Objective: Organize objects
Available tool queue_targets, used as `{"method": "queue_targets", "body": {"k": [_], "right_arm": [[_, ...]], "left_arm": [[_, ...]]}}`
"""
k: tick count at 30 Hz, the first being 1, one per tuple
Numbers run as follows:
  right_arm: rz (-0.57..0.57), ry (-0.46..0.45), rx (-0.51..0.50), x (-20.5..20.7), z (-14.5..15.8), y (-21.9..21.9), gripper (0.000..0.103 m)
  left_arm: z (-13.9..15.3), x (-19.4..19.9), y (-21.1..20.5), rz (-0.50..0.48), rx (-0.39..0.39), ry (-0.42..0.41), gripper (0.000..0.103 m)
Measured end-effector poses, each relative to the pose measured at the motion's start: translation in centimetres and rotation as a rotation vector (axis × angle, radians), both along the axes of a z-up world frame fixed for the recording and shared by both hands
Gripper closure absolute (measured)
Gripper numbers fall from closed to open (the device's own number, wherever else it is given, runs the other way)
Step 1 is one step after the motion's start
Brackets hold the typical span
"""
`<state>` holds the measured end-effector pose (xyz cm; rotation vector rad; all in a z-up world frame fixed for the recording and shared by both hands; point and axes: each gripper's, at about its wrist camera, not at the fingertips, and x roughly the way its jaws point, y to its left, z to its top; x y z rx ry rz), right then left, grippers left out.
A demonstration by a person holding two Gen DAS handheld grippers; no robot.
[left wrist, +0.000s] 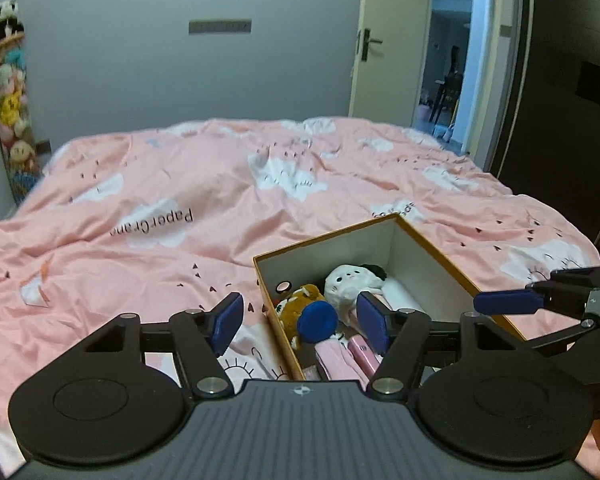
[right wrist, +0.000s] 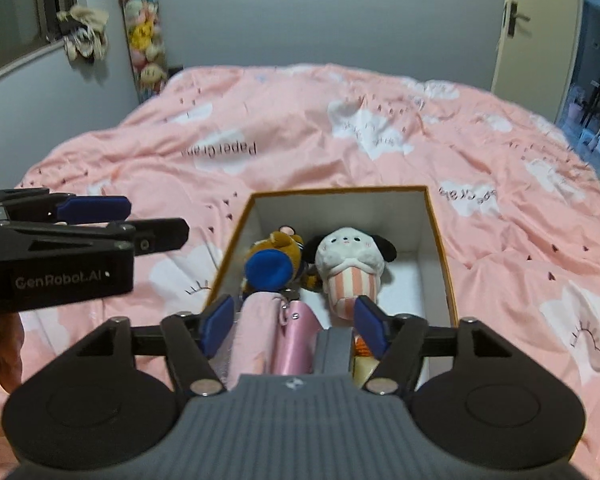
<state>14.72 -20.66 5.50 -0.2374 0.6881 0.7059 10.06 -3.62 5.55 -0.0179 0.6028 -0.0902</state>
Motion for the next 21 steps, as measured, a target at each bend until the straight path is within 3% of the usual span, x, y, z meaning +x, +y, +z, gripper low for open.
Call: {"method": "queue_targets", "body": {"k": [2, 8, 9, 11, 15, 21], "right_arm": [[-0.009, -0.048, 0.011, -1.9, 0.3, -0.6, 0.027], [-0.059, -0.202, 0.02, -6.0, 0.6, -1.9, 0.012], [-0.073, -0.226, 0.028, -6.5, 0.6, -2.2, 0.009], [-0.103, -0.275, 0.043, -7.3, 0.6, -2.6, 0.003], [-0.155, -0.338, 0.035, -8.6, -0.3, -2.8, 0.001], [-0.193, -0.339, -0.017, -9.0, -2.2, -3.0, 0.001]], "left_arm": [[0.2, -1.8, 0.0, 0.007, -0.011, -0.029, 0.015], [0.3, -5.5, 0.3, 0.061, -0.073, -0.076, 0.01], [0.3, -5.9, 0.4, 0.068, -0.082, -0.083, 0.002], [0.2, -6.8, 0.5, 0.073, -0.1, -0.103, 0.0], [0.0, -7.8, 0.4, 0.077, -0.111, -0.139, 0.0], [-1.2, -7.8, 1.1, 0.111, -0.127, -0.091, 0.0]]}}
